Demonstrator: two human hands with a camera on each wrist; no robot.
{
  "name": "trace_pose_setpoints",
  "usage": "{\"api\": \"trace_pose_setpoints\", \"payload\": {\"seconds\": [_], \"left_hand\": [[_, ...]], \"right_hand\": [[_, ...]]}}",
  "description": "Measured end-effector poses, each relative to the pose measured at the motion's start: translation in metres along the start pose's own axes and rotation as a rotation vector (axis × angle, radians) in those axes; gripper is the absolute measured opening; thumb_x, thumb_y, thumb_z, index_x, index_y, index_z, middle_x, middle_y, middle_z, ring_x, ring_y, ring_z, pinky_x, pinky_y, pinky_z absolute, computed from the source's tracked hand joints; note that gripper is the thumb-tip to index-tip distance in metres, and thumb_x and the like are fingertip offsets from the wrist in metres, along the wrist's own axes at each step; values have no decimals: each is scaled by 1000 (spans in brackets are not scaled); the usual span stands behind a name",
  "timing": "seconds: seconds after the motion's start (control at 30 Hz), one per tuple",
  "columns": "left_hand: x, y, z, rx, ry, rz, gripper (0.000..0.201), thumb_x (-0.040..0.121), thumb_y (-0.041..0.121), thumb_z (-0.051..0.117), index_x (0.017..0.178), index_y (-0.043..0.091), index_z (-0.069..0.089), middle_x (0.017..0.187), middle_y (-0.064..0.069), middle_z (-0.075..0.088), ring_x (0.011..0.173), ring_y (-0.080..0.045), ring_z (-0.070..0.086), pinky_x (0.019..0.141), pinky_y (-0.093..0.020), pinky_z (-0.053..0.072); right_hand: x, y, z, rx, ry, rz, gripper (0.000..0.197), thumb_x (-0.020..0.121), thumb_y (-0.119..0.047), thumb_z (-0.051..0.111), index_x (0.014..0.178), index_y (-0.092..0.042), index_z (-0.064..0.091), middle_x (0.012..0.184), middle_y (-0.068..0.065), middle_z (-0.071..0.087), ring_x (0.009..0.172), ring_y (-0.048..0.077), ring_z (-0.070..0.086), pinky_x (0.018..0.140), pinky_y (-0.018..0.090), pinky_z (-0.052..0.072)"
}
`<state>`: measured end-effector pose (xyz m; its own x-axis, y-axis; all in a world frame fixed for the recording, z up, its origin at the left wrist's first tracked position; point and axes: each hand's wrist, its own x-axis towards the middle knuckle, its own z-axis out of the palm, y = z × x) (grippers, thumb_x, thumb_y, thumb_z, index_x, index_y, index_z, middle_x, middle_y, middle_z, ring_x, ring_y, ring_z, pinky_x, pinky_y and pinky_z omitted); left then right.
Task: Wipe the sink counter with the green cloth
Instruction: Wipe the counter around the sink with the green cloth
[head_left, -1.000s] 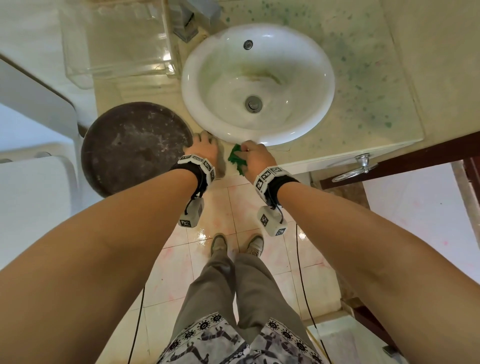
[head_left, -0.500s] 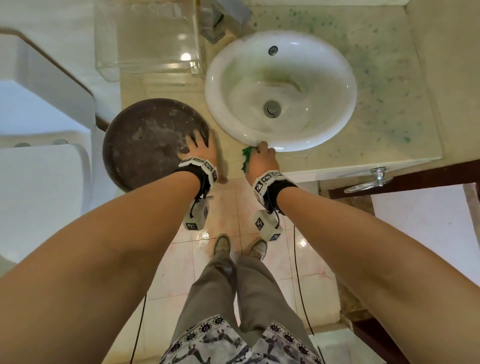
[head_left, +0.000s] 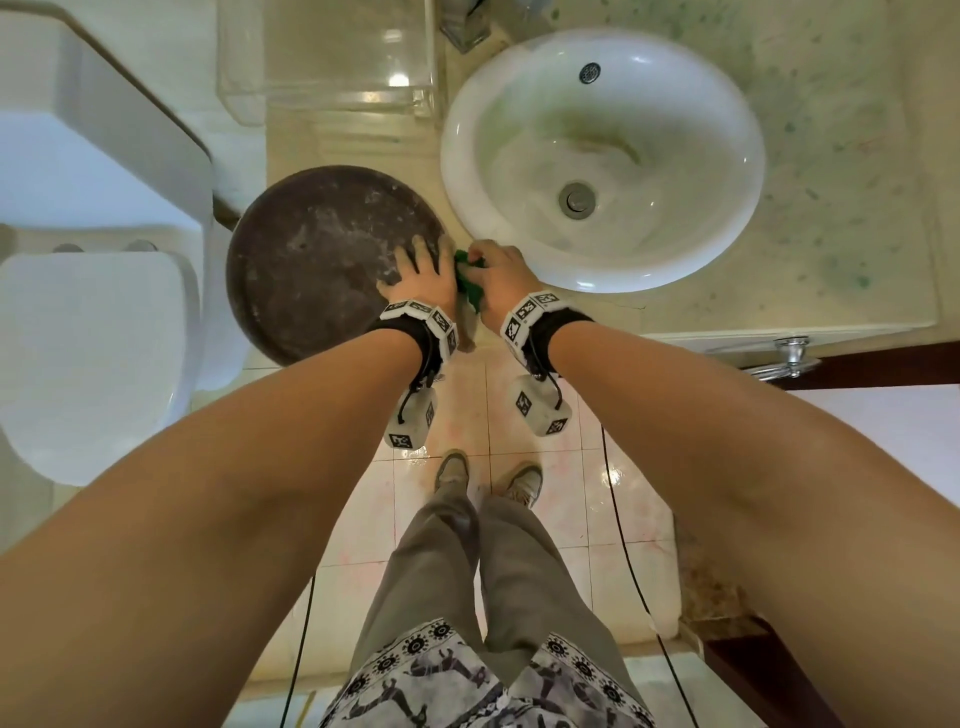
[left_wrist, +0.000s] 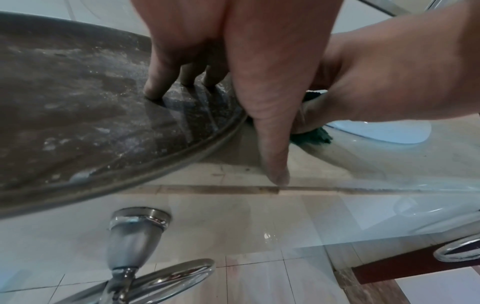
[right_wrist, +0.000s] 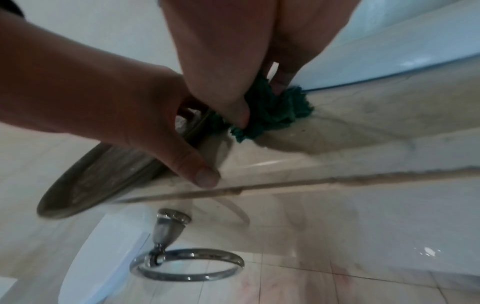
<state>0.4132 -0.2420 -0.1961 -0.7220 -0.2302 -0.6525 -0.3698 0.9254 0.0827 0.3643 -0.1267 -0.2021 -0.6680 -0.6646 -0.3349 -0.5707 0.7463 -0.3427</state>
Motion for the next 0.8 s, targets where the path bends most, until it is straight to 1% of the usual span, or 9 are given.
{"api": "trace_pose_setpoints", "payload": {"seconds": [0.07,0.17,0.27,0.33,0.4,0.47,0.6,0.73,0.8], "left_hand": [[1,0,0,-11,9,4,138,64,45,87,153,16,-14,160,-16,-12,147,-42,-5,110,-67,20],[1,0,2,2,41,4,133,69,44,85,153,16,-13,161,-16,-9,147,-42,-2,110,-66,22],[0,1,3,40,36,-5,141,61,52,87,153,15,-14,161,-16,-9,147,-42,-1,109,-65,25],[-1,2,2,52,25,-16,148,56,57,88,153,16,-16,161,-16,-10,147,-42,-2,110,-65,25],[-2,3,0,57,20,-22,148,56,58,87,152,16,-17,161,-15,-11,147,-42,-2,110,-65,24],[-3,3,-1,41,5,-17,143,61,54,86,153,15,-16,161,-15,-11,147,-42,-3,111,-65,23],[-2,2,-3,22,18,-14,127,74,41,82,154,15,-13,161,-15,-9,146,-42,-3,111,-65,23],[-1,0,3,31,37,-2,124,75,42,80,154,16,-12,161,-14,-8,147,-41,-2,110,-65,22],[1,0,6,26,52,1,123,75,40,80,154,16,-11,161,-14,-8,146,-41,-2,110,-65,23]], "right_hand": [[-7,2,1,12,4,-35,39,90,-14,56,128,-19,60,142,3,44,128,32,36,107,35,34],[-23,4,6,-38,12,-137,37,83,-11,62,118,-23,68,133,-1,54,119,33,44,102,36,36],[-37,10,10,-60,-19,-204,37,81,-12,63,115,-25,70,128,-3,56,115,30,47,101,38,39],[-46,14,11,-55,-21,-228,38,83,-11,64,117,-25,69,126,-2,58,113,30,48,97,37,41],[-56,21,13,-31,-5,-218,39,84,-10,64,120,-25,67,125,-1,58,112,30,48,94,36,41],[-66,30,16,28,37,-136,38,86,-9,63,120,-25,67,125,-1,59,112,31,47,92,37,43],[-79,57,25,65,133,37,42,85,-1,60,120,-24,67,127,0,59,118,35,48,99,48,45],[-92,78,15,110,223,285,43,88,-3,56,124,-25,64,135,-5,55,120,30,45,100,41,45],[-97,82,12,93,236,383,45,87,0,54,124,-24,64,136,-7,52,120,29,42,92,38,49]]}}
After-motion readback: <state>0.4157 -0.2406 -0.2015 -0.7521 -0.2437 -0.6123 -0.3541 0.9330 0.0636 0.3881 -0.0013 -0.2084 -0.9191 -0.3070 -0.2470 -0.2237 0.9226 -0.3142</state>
